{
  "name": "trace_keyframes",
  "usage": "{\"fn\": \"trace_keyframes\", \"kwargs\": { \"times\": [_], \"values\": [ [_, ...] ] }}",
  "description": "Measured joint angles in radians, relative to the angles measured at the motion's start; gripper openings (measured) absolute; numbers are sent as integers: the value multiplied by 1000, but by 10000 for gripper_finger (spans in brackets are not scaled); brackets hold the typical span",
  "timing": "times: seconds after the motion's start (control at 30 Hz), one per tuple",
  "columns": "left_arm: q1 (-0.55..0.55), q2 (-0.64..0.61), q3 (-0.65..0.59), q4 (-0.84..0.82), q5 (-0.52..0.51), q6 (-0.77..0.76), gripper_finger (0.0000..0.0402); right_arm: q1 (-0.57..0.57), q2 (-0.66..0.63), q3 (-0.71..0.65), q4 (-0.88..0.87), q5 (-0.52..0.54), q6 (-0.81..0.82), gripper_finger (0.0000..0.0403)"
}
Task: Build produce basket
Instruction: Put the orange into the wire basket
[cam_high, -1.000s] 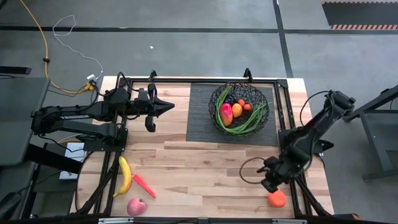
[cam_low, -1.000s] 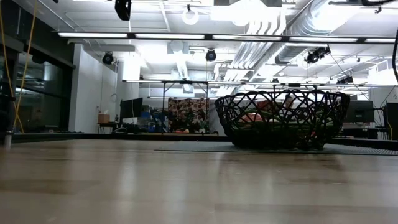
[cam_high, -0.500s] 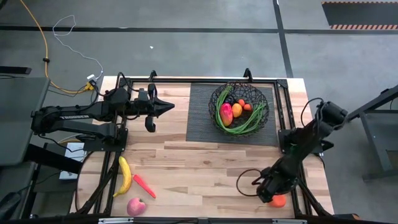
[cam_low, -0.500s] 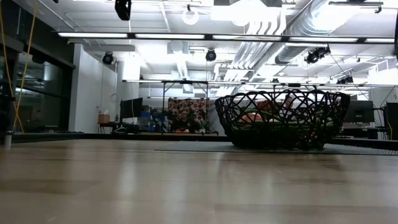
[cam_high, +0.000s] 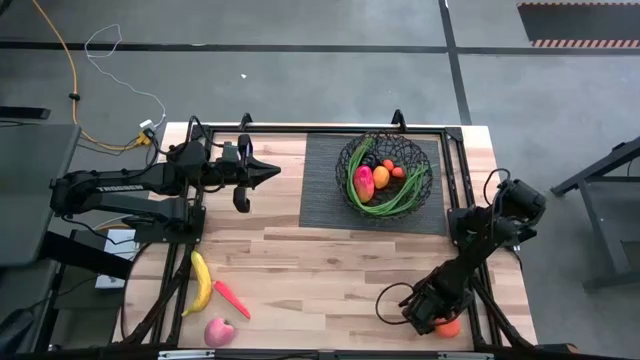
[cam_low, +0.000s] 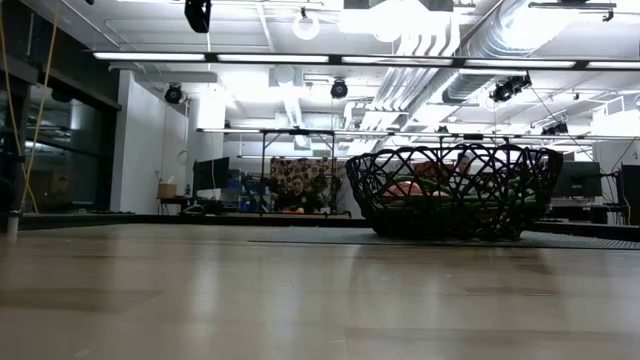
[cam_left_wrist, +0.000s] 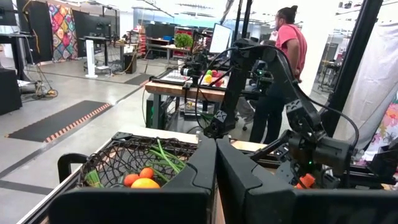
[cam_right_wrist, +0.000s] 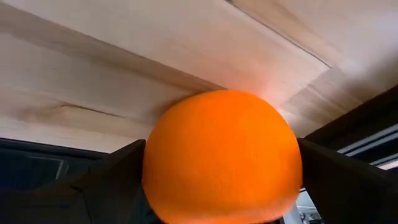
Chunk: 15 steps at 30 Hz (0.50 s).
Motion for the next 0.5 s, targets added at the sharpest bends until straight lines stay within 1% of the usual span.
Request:
{"fn": "trace_keyframes", "kwargs": {
  "times": [0.33, 0.5],
  "values": [
    [0, 0, 0, 0, 0, 8, 0, 0, 9, 0, 18, -10, -24, 386],
    [0, 0, 0, 0, 0, 14, 0, -4, 9, 0, 25, -38, -85, 362]
  ]
}}
